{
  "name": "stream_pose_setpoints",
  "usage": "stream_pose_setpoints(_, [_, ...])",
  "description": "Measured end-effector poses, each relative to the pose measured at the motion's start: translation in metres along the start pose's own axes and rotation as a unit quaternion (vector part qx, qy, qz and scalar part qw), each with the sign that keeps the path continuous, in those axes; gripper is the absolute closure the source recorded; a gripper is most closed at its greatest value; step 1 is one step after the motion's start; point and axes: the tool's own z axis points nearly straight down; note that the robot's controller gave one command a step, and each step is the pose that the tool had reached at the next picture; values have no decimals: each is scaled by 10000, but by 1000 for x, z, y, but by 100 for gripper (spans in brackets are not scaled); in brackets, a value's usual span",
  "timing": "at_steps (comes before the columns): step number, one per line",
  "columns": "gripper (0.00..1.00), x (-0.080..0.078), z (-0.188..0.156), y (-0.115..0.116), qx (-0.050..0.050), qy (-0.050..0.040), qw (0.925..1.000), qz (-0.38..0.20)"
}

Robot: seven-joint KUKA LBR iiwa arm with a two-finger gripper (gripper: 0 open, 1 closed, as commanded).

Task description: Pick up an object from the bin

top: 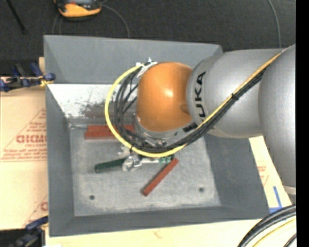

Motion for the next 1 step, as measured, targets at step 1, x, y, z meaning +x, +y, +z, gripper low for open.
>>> stream_pose_setpoints(1, [100,-8,-60,-2,4,-4,10000,-60])
